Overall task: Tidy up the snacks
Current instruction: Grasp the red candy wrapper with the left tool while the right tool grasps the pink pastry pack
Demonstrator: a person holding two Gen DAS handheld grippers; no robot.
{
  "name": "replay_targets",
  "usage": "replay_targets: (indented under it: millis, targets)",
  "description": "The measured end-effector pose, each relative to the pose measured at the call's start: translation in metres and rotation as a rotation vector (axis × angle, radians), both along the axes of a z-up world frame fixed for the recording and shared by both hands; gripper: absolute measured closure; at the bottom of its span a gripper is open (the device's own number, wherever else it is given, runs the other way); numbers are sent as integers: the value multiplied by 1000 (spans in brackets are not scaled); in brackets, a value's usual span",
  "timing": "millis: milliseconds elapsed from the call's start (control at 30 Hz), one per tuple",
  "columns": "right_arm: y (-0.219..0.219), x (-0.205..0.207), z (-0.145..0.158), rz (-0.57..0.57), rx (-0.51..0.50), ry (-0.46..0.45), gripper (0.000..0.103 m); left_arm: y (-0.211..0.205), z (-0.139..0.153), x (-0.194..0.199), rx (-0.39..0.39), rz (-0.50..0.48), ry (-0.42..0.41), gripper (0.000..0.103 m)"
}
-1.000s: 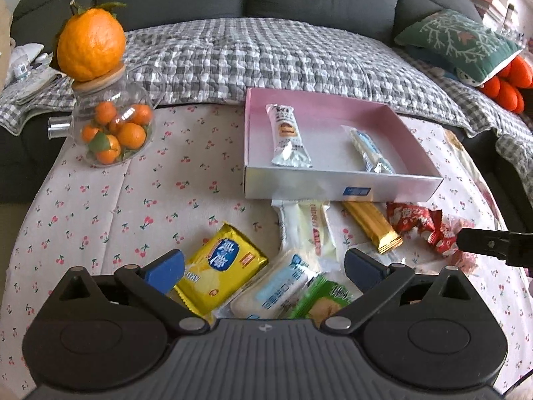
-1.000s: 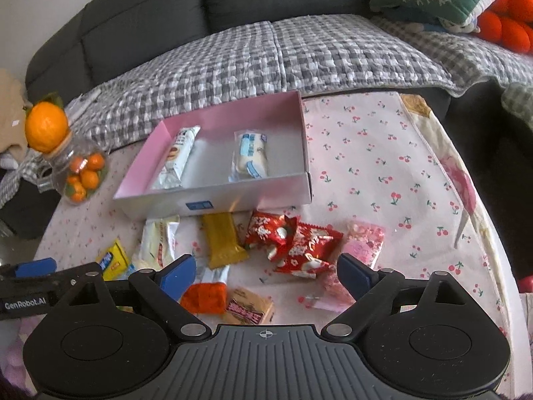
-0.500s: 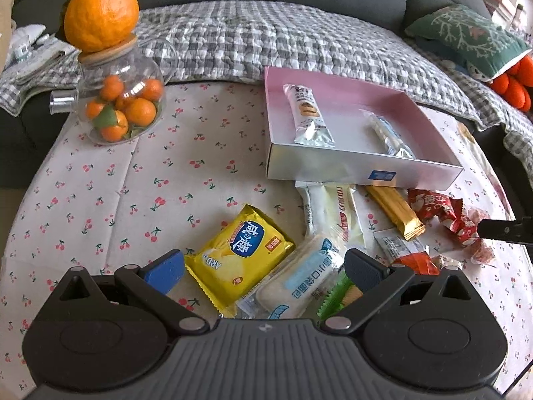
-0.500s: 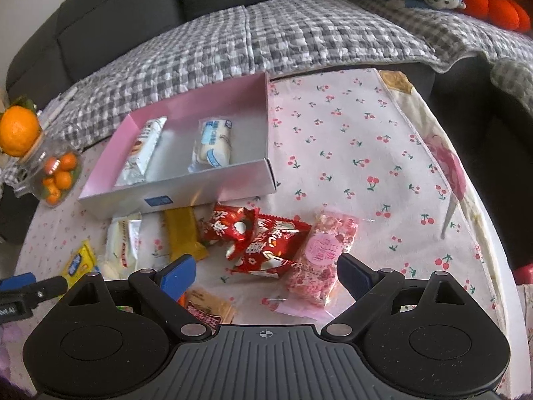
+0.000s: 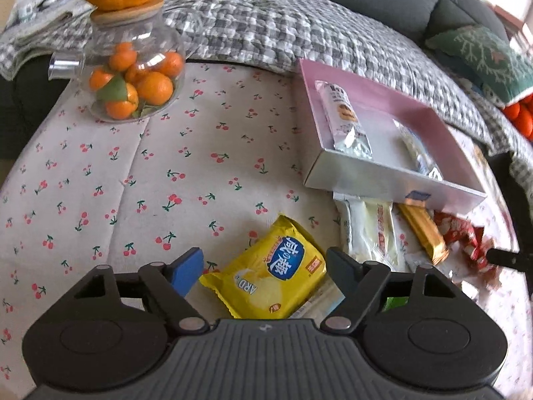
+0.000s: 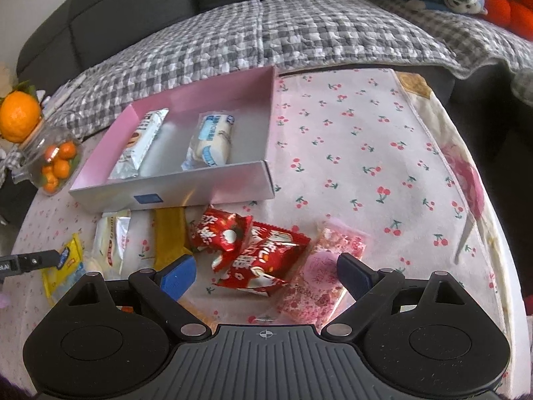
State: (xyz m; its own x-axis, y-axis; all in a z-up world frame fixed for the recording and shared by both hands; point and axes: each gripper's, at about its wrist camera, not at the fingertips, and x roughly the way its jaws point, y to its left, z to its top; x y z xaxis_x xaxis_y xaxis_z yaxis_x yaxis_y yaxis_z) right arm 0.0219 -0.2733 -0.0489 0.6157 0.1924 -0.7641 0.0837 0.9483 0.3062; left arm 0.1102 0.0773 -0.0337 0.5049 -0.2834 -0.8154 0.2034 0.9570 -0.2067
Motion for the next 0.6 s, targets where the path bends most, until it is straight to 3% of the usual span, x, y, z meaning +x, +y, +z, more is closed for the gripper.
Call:
replay_targets:
  millis: [167, 333, 500, 600]
  targets:
    - [-13, -4, -2, -40, 58, 34, 10, -5, 9, -1, -90, -5, -4, 27]
    - [-36, -9, -12, -122, 168, 83, 13, -31, 23, -11, -103, -76, -41, 29]
    - [-59, -11, -27, -209, 308, 128, 34, -65, 24, -11, -125, -126, -25, 36]
    - [-65, -10, -28, -241, 329, 123, 43, -88, 24, -9, -116, -149, -17, 41]
